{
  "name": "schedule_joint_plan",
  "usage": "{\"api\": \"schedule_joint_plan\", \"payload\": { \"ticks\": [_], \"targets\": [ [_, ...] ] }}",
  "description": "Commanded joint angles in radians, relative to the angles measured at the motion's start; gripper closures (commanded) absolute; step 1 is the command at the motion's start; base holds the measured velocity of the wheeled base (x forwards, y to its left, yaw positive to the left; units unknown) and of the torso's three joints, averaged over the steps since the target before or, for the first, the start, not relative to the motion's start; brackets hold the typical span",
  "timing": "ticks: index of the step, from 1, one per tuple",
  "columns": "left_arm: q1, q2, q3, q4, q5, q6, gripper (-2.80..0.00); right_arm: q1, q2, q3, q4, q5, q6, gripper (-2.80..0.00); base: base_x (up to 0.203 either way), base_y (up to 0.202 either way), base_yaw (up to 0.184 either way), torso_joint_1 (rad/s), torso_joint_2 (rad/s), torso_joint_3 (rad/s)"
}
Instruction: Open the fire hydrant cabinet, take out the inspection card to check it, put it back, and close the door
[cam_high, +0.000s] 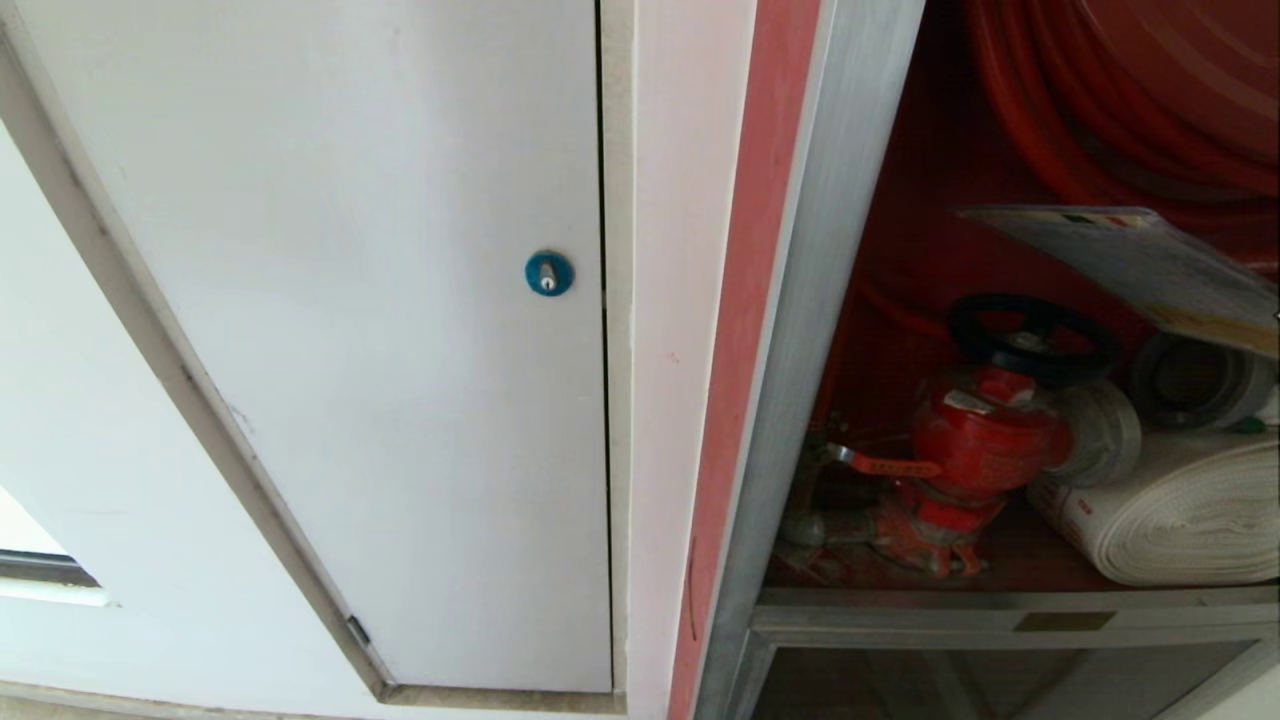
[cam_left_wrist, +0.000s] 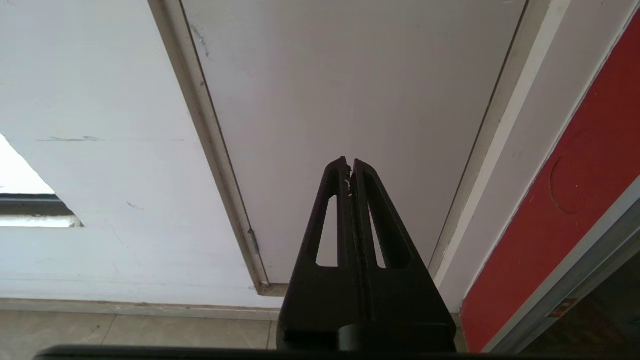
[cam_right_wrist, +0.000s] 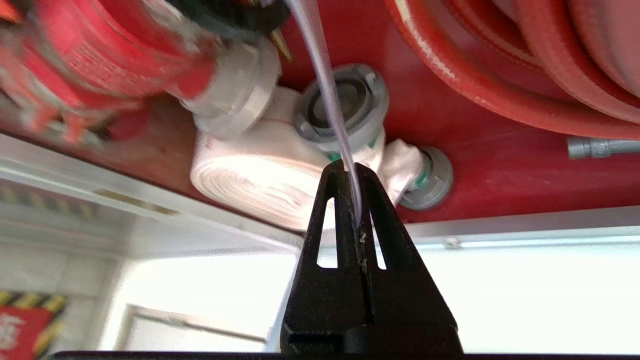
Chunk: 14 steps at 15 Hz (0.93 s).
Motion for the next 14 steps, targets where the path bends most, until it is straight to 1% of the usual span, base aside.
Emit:
{"api": "schedule_joint_plan", "payload": {
  "ticks": [1, 7, 10, 12, 14],
  "targets": [
    [0.0, 0.0, 0.014, -0.001, -0.001, 0.0, 0.0, -0.011, 0.043, -0.005, 0.0, -0.007, -0.006, 0.0, 0.0, 0.0, 0.0, 0.0, 0.0, 0.0],
    [0.0, 0.0, 0.014, -0.001, -0.001, 0.0, 0.0, -0.051, 0.14, -0.036, -0.003, -0.008, -0.033, 0.0, 0.0, 0.0, 0.0, 0.0, 0.0, 0.0],
    [0.0, 0.0, 0.014, 0.001, -0.001, 0.0, 0.0, -0.071, 0.177, -0.054, -0.004, -0.025, -0.05, 0.0, 0.0, 0.0, 0.0, 0.0, 0.0, 0.0],
    [0.0, 0.0, 0.014, -0.001, -0.001, 0.0, 0.0, -0.082, 0.186, -0.038, -0.006, -0.018, -0.05, 0.0, 0.0, 0.0, 0.0, 0.0, 0.0, 0.0],
    [0.0, 0.0, 0.014, -0.001, -0.001, 0.0, 0.0, -0.094, 0.203, -0.012, -0.053, 0.01, -0.05, 0.0, 0.0, 0.0, 0.0, 0.0, 0.0, 0.0]
  ]
}}
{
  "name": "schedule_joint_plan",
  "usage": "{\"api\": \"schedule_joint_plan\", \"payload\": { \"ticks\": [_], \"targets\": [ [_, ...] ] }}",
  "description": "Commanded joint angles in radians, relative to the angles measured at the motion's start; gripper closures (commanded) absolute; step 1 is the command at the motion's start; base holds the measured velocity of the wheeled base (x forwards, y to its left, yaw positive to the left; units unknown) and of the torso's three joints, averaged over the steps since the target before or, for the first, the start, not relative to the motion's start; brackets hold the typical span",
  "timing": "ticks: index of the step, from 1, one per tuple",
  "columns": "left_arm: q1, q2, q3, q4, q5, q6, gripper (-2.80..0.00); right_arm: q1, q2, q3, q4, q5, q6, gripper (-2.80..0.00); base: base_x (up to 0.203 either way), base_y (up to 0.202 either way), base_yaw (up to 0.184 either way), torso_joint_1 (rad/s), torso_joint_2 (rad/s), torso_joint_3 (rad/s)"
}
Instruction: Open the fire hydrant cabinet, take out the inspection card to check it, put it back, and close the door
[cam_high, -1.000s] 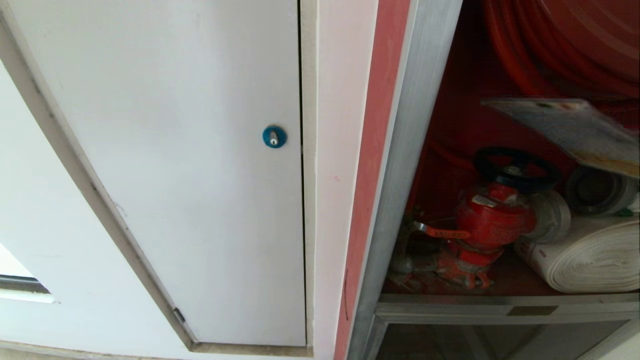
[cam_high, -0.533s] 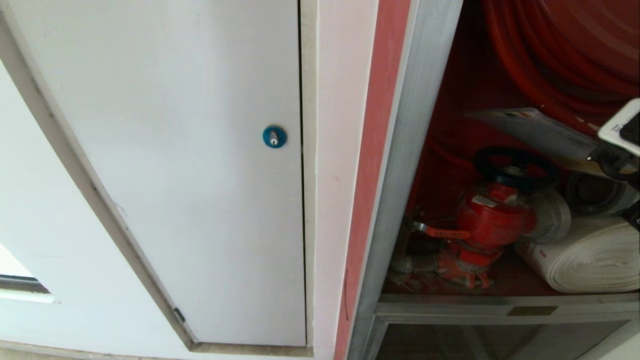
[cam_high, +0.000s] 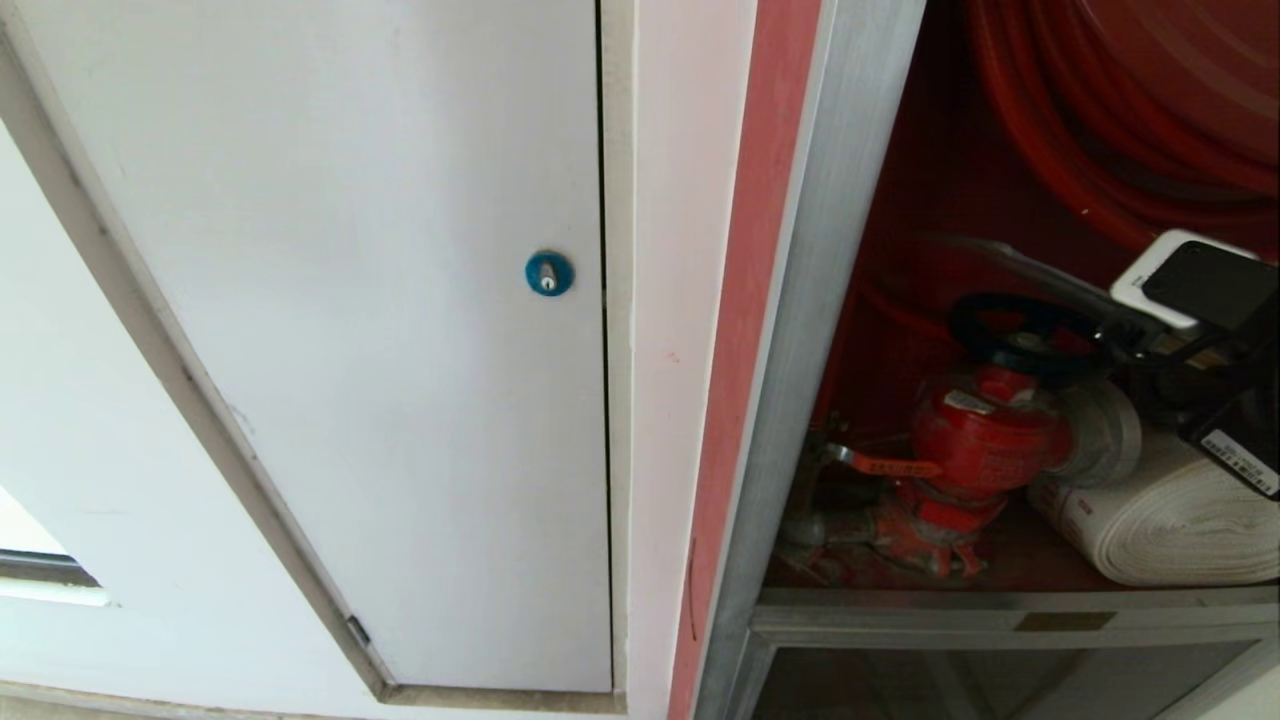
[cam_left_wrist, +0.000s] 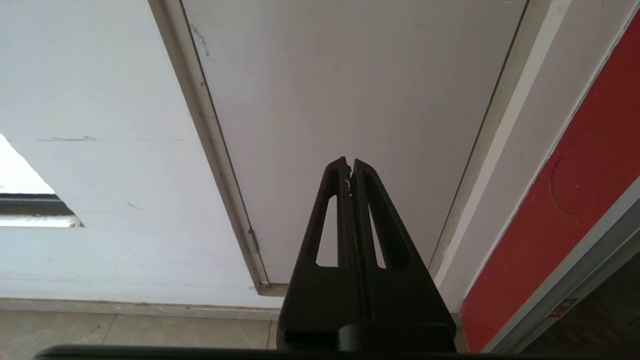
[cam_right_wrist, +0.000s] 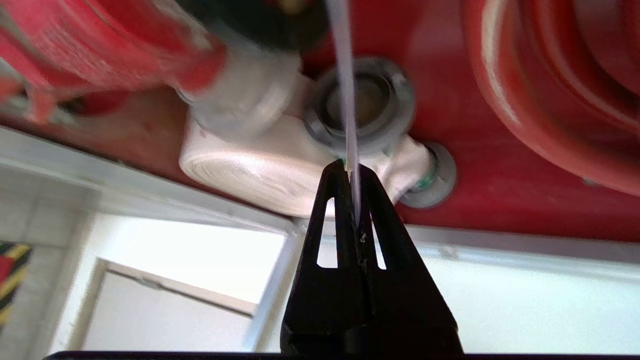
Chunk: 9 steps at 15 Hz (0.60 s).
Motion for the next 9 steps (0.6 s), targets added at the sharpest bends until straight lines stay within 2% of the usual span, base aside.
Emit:
{"api": "schedule_joint_plan", "payload": {
  "ticks": [1, 4, 6, 9],
  "targets": [
    [0.0, 0.0, 0.014, -0.001, 0.0, 0.0, 0.0, -0.015, 0.028, 0.023, -0.037, 0.009, -0.005, 0.0, 0.0, 0.0, 0.0, 0.0, 0.0, 0.0],
    [0.0, 0.0, 0.014, -0.001, 0.001, 0.0, 0.0, -0.032, 0.047, 0.074, -0.107, 0.064, -0.007, 0.0, 0.0, 0.0, 0.0, 0.0, 0.0, 0.0],
    [0.0, 0.0, 0.014, -0.001, 0.0, 0.0, 0.0, -0.037, 0.065, 0.081, -0.163, 0.066, -0.01, 0.0, 0.0, 0.0, 0.0, 0.0, 0.0, 0.0],
    [0.0, 0.0, 0.014, -0.001, 0.0, 0.0, 0.0, -0.036, 0.007, 0.097, -0.169, 0.067, -0.035, 0.0, 0.0, 0.0, 0.0, 0.0, 0.0, 0.0]
  ]
}}
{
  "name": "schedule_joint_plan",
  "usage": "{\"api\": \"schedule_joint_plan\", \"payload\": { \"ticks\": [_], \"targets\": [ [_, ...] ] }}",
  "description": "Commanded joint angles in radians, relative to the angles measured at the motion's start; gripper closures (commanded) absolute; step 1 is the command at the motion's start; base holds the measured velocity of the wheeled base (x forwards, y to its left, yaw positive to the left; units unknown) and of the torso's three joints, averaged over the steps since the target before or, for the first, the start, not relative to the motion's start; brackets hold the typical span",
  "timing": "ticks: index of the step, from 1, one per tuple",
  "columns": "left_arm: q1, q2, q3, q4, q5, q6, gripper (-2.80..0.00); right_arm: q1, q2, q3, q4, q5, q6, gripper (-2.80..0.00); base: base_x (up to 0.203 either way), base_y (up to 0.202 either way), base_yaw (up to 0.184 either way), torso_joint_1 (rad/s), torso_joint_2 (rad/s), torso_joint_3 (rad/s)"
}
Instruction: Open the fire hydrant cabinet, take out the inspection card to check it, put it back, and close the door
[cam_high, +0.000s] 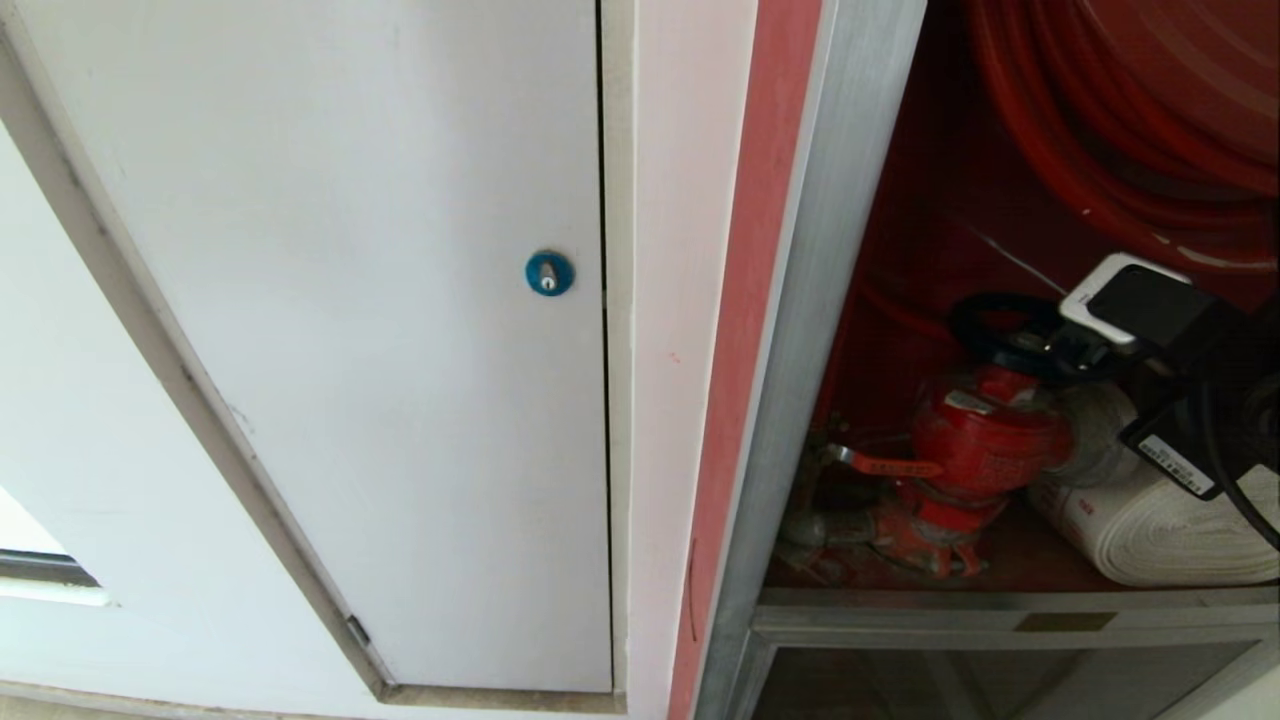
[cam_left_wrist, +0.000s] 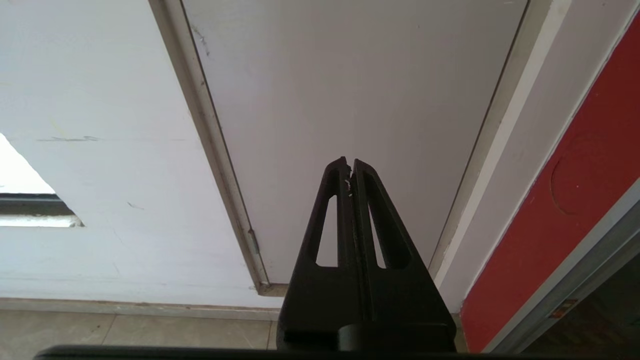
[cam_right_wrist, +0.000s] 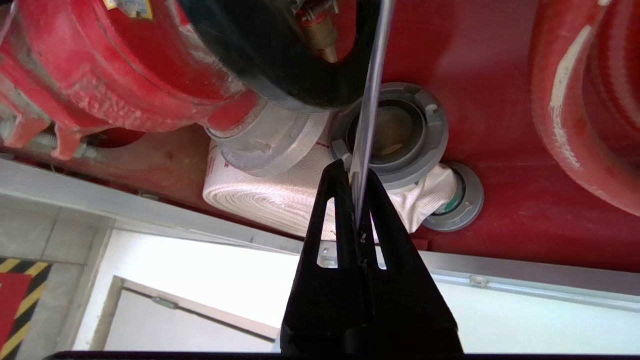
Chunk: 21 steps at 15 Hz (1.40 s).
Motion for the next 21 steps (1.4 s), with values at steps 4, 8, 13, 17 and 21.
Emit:
{"api": "schedule_joint_plan", "payload": {
  "ticks": [4, 8, 13, 17, 21],
  "targets": [
    [0.0, 0.0, 0.014, 0.0, 0.001, 0.0, 0.0, 0.001, -0.087, 0.011, 0.008, -0.004, -0.047, 0.0, 0.0, 0.0, 0.0, 0.0, 0.0, 0.0],
    [0.0, 0.0, 0.014, 0.0, 0.001, 0.0, 0.0, 0.001, -0.126, 0.009, 0.005, 0.005, -0.134, 0.0, 0.0, 0.0, 0.0, 0.0, 0.0, 0.0],
    [0.0, 0.0, 0.014, 0.0, -0.001, 0.0, 0.0, 0.001, -0.151, 0.007, -0.009, 0.008, -0.307, 0.0, 0.0, 0.0, 0.0, 0.0, 0.0, 0.0],
    [0.0, 0.0, 0.014, 0.0, 0.0, 0.0, 0.0, 0.001, -0.122, 0.022, -0.098, 0.008, -0.403, 0.0, 0.0, 0.0, 0.0, 0.0, 0.0, 0.0],
    [0.0, 0.0, 0.014, 0.0, -0.001, 0.0, 0.0, 0.001, -0.113, 0.051, -0.108, 0.007, -0.455, 0.0, 0.0, 0.0, 0.0, 0.0, 0.0, 0.0]
  ]
}}
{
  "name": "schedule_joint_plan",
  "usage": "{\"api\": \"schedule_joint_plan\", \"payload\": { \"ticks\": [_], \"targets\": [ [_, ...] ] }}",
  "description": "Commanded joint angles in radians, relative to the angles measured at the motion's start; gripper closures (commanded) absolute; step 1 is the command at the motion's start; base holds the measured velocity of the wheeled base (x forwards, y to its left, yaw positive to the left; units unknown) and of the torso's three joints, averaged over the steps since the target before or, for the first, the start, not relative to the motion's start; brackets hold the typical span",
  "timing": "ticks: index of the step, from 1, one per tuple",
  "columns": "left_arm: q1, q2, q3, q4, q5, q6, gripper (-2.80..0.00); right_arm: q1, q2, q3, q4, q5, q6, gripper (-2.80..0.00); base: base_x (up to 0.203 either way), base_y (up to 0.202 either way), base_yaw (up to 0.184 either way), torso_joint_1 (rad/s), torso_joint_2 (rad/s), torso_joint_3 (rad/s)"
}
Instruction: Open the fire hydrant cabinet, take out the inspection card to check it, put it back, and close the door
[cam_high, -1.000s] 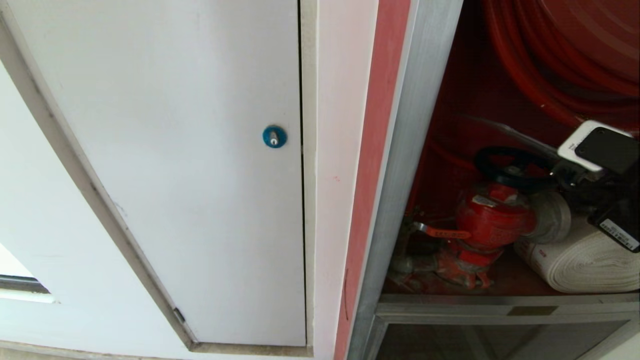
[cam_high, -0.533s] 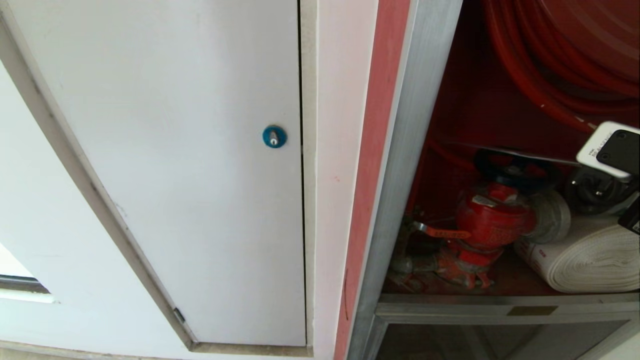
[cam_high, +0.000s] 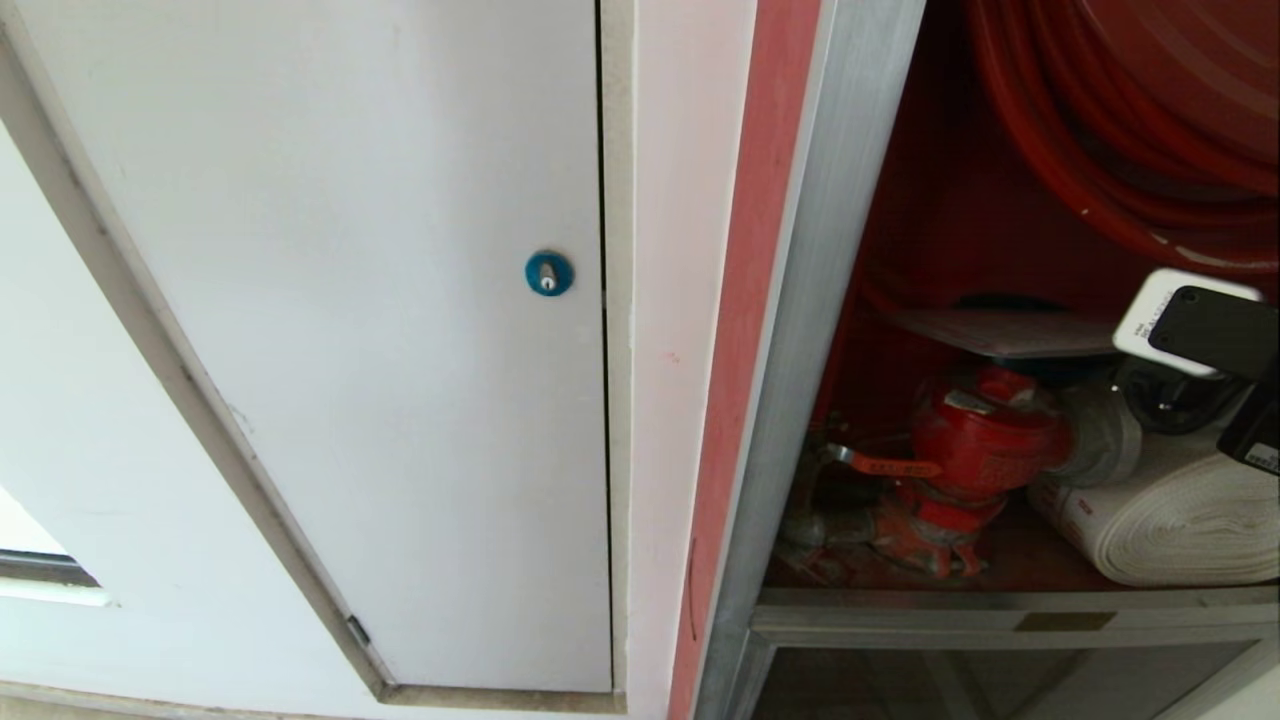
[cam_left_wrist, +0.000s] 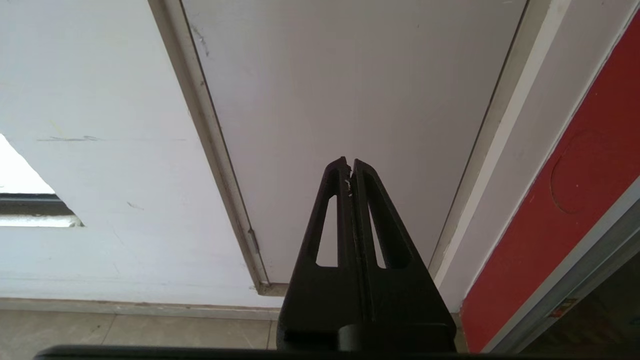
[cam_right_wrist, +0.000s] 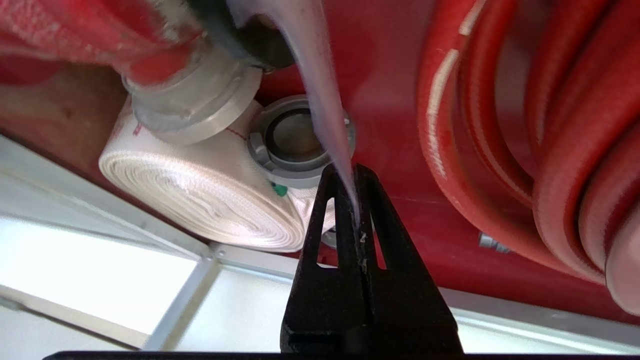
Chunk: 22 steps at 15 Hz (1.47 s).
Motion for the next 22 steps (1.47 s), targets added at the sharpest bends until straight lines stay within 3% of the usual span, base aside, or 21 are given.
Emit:
{"api": "schedule_joint_plan", "payload": {
  "ticks": [1, 4, 6, 9, 10, 22],
  "targets": [
    [0.0, 0.0, 0.014, 0.0, 0.0, 0.0, 0.0, -0.001, 0.014, 0.004, 0.0, -0.005, -0.012, 0.0, 0.0, 0.0, 0.0, 0.0, 0.0, 0.0],
    [0.0, 0.0, 0.014, 0.0, 0.001, 0.0, 0.0, -0.005, 0.046, -0.005, -0.035, -0.006, -0.061, 0.0, 0.0, 0.0, 0.0, 0.0, 0.0, 0.0],
    [0.0, 0.0, 0.014, 0.0, 0.0, 0.0, 0.0, -0.041, 0.069, 0.001, -0.135, -0.003, -0.167, 0.0, 0.0, 0.0, 0.0, 0.0, 0.0, 0.0],
    [0.0, 0.0, 0.014, 0.0, 0.0, 0.0, 0.0, -0.12, 0.096, 0.05, -0.338, 0.083, -0.313, 0.0, 0.0, 0.0, 0.0, 0.0, 0.0, 0.0],
    [0.0, 0.0, 0.014, 0.0, 0.0, 0.0, 0.0, -0.133, 0.1, 0.072, -0.371, 0.1, -0.329, 0.0, 0.0, 0.0, 0.0, 0.0, 0.0, 0.0],
    [0.0, 0.0, 0.014, 0.0, 0.001, 0.0, 0.0, -0.193, 0.096, 0.107, -0.381, 0.064, -0.263, 0.0, 0.0, 0.0, 0.0, 0.0, 0.0, 0.0]
  ]
}}
